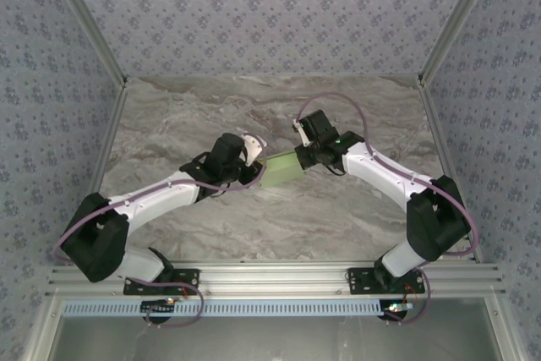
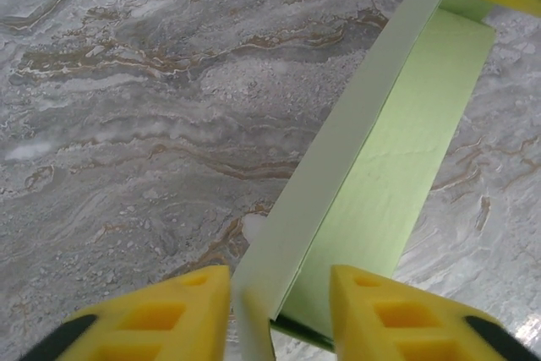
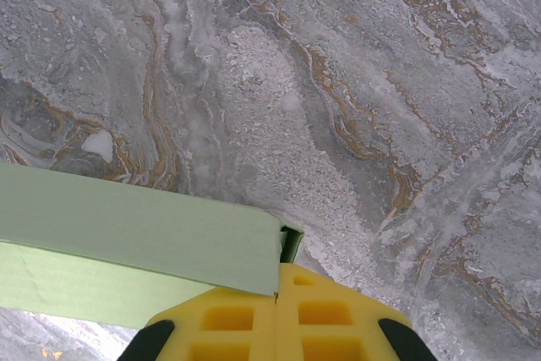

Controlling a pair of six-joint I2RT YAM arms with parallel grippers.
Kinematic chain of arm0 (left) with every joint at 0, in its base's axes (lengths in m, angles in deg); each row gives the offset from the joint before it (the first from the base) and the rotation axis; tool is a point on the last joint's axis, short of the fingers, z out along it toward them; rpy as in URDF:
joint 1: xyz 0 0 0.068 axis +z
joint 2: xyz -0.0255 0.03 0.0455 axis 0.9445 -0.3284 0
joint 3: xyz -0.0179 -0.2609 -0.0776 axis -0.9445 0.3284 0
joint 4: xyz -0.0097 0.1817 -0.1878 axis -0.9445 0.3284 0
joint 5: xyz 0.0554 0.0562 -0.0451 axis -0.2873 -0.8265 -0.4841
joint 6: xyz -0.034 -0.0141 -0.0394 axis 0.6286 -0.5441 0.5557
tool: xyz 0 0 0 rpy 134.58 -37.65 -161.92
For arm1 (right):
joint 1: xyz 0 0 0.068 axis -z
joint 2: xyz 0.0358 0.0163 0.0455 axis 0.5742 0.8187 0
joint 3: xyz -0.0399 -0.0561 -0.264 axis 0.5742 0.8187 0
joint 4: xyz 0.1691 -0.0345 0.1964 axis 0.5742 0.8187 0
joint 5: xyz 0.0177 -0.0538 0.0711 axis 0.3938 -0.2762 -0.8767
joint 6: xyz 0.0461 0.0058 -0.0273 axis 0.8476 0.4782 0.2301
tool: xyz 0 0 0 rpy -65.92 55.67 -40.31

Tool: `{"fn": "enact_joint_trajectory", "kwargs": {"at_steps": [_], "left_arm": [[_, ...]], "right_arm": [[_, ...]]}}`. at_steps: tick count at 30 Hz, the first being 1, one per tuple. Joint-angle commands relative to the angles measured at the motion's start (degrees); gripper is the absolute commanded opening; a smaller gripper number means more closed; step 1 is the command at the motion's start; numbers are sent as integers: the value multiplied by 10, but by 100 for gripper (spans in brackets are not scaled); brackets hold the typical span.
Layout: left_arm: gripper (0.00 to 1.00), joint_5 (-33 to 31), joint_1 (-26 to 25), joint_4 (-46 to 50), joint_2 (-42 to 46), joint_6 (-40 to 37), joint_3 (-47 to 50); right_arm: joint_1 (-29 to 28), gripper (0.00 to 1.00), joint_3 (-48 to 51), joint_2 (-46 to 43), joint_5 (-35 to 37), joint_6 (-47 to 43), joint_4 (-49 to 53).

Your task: Fold the paper box

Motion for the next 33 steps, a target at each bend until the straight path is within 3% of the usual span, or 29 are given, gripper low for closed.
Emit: {"fn": "enact_joint_trajectory", "kwargs": {"at_steps": [1,4,14,20,24,25,29,33], "left_arm": [[24,-15,-4,19,-7,2,-27],[16,-15,-4,26,-11,1,-32],[10,-15,-4,41,-24,8,-40],[0,-47,-8,56,-35,68,-57],[0,-53,-9,74,-43,98,-72],[2,-51,-9,76,-45,98,-74],[25,-42,-9,95,-39,88,-79],[31,-28,-9,106,-24,84,-72]], "right_arm": [[-6,4,-2,15,4,8,53],[-6,4,-2,16,4,8,53],[-6,4,-2,17,2,12,50],[-10,3,7,16,1,30,39],[-11,3,11,13,3,34,36],[-11,3,10,14,4,34,36],[-10,3,9,13,6,31,39],[-8,3,8,14,5,31,38]]}}
